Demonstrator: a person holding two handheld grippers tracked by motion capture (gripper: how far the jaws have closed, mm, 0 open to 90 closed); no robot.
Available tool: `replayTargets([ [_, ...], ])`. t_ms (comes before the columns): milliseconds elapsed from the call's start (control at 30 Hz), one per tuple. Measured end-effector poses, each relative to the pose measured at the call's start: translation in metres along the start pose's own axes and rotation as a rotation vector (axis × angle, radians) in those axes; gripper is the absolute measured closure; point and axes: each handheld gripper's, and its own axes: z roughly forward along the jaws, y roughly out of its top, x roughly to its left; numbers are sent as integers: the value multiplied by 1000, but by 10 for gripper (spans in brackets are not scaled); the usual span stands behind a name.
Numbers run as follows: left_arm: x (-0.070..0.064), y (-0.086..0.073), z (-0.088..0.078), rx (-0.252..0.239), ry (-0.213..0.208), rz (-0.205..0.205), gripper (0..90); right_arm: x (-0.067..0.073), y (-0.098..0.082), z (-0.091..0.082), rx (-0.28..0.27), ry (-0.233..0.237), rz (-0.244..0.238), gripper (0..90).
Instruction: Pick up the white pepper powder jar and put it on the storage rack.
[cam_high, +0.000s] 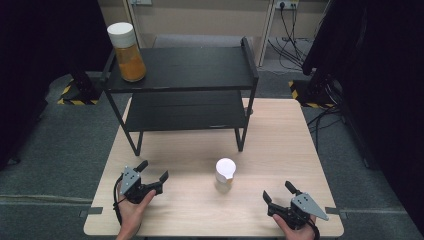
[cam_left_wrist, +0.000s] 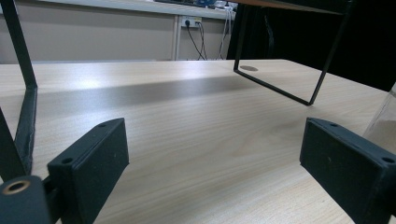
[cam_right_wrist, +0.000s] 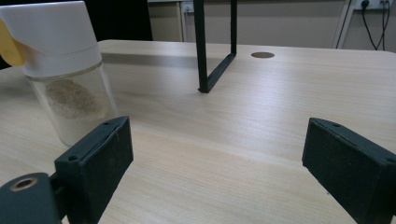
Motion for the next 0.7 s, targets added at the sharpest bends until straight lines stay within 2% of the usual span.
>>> replayTargets([
  [133,0,0,0,-1,1,4,75,-2,6,4,0,50,-7,90],
  [300,0,0,0,-1,-1,-5,75,2,16,12,2,99,-31,90],
  [467,1,-1,-1,-3,-1,-7,74,13,25,27,-17,147,-56,90],
  [700,2,0,0,2,-7,-8,75,28,36,49,-15,213,-97,93],
])
